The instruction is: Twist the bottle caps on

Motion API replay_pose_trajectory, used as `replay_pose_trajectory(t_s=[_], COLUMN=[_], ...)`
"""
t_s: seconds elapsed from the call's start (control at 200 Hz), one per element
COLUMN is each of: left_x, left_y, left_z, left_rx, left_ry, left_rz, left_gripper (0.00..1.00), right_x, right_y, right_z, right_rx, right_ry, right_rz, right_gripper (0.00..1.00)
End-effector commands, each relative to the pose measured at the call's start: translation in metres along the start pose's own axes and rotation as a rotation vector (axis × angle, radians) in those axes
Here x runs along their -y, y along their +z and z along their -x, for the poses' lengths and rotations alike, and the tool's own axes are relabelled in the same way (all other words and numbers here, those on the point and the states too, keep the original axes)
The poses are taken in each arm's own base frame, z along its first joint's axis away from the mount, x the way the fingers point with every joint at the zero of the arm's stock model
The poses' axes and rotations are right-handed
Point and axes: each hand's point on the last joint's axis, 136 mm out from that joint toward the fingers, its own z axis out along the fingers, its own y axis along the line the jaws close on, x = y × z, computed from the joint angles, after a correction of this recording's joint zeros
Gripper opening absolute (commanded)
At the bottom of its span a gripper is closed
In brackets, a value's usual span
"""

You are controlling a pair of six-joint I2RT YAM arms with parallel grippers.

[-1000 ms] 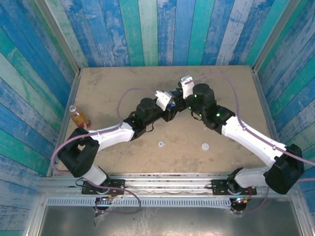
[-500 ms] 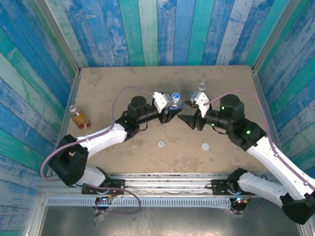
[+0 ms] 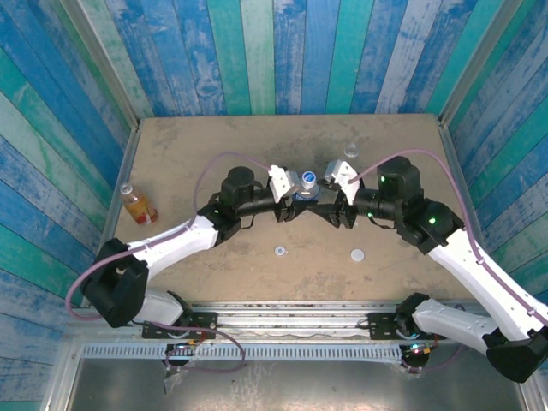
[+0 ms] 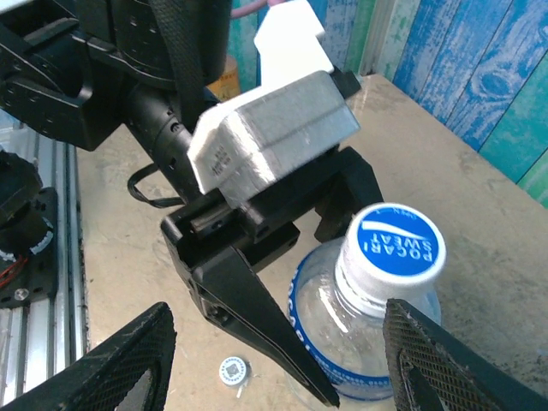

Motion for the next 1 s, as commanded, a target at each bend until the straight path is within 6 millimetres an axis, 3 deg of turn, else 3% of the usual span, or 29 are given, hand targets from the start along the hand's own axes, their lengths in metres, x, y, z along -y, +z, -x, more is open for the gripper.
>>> replay_pose_trajectory(t_s=[0.0,0.06,0.145,0.34,0.731,0.996], left_x=[-0.006,-0.009,0.004,-0.002,0.037,0.044], left_y=[-0.018,-0.020,-0.014,0.000,-0.007,-0.005], left_z=[0.032,0.032,0.026,0.015,0.009,0.005], left_rx=[0.101,0.111,0.061,0.015,0.030,0.003], left_ry=[0.039,0.030,0.056,-0.066,0.049,0.039], left_rz=[0.083,0.107,0.016,-0.001,-0.212,-0.273], left_gripper=[0.00,0.00,0.00,0.00,0.00,0.00], right_x=[0.007,0.009,0.012,0.015,0.013,0.002], right_y=[-0.003,-0.003,-0.001,0.003,0.003,0.008], right_z=[0.006,0.007,0.006,0.006,0.020,0.032], right_rx=[0.000,-0.002,-0.008,-0.013,0.017,0.036], right_ry=[-0.015,-0.012,-0.003,0.005,-0.005,-0.008], right_rz=[-0.031,-0.038,-0.045,-0.050,-0.014,0.075], right_gripper=[0.65,0.65,0.65,0.65,0.64,0.53])
